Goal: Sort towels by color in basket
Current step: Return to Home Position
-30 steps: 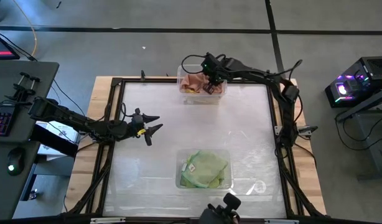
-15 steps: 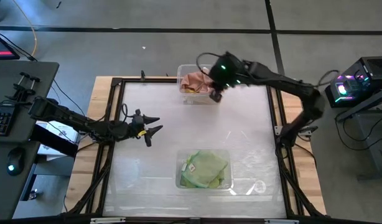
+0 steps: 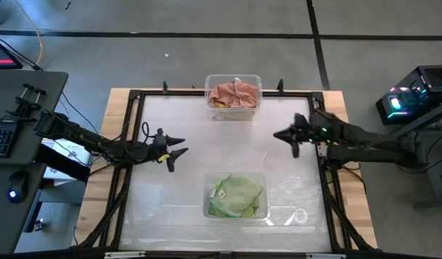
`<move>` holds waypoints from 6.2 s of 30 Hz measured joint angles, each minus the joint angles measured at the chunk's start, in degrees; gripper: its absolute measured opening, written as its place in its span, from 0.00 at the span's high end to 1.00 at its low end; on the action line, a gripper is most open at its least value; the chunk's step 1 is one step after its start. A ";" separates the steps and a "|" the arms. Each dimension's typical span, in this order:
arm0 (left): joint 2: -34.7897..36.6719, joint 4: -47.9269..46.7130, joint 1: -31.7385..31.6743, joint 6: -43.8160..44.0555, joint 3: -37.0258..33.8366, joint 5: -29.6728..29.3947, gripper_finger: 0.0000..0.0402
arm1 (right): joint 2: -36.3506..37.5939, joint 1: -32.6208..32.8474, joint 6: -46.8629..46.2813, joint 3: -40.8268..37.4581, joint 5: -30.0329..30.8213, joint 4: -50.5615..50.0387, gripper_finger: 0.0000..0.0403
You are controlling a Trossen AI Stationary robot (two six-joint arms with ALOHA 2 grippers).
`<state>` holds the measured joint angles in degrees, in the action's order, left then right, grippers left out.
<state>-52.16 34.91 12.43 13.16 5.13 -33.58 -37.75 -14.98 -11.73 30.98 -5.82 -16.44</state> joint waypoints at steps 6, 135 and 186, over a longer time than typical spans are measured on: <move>0.00 1.93 0.00 -1.83 0.00 -0.35 0.53 | 19.15 2.66 -7.25 -15.54 -7.17 13.70 1.00; 48.04 -33.81 -10.91 -21.76 -4.44 29.29 0.74 | 37.02 6.34 11.15 -30.38 6.27 17.15 1.00; 48.04 -33.81 -10.91 -21.76 -4.44 29.31 0.74 | 37.01 6.34 11.15 -30.38 6.27 17.11 1.00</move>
<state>-4.12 1.10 1.52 -8.60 0.69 -4.27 -0.74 -8.64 -0.58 0.60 0.45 0.68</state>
